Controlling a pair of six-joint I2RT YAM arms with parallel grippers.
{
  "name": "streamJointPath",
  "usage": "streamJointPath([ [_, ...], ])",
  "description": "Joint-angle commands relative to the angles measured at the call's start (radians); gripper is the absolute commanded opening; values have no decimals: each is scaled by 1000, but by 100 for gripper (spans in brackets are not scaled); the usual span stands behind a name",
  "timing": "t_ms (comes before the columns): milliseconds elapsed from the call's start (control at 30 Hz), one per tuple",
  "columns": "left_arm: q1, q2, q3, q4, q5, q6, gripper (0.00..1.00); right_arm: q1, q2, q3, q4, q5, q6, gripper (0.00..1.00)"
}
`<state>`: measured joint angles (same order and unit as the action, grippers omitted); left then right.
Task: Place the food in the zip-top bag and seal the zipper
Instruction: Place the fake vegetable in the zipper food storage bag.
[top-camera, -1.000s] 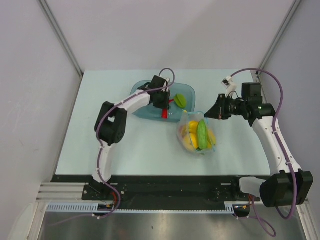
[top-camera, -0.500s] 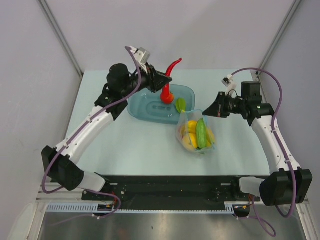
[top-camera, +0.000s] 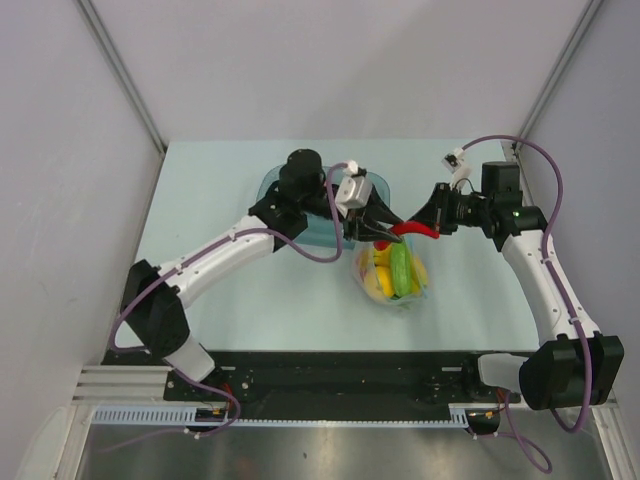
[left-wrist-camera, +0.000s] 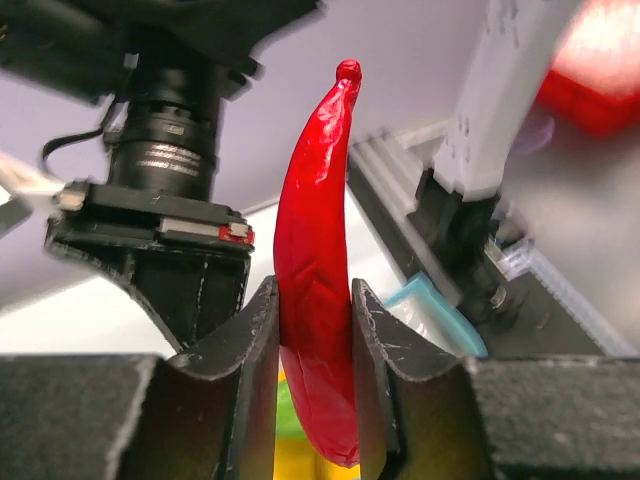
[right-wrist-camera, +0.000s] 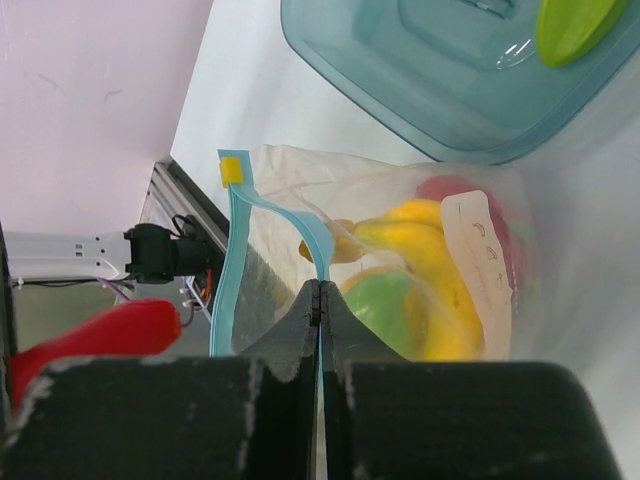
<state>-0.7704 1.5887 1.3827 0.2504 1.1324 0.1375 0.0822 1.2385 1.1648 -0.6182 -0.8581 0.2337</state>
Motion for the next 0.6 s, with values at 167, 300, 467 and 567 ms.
streamJointPath([
  [167, -29, 223, 498, -1233, 51, 1231, 3, 2, -24, 22, 3, -41, -57, 0],
  [300, -29, 326, 645, -1479, -25, 1379, 6, 1, -24, 24, 0, -45, -62, 0],
  [467, -27, 349, 639, -1528, -51, 1442, 8, 2, -22, 32, -17, -50, -82, 0],
  [567, -29, 353, 644, -1585, -81, 1505, 14, 1, -20, 35, -20, -48, -86, 0],
])
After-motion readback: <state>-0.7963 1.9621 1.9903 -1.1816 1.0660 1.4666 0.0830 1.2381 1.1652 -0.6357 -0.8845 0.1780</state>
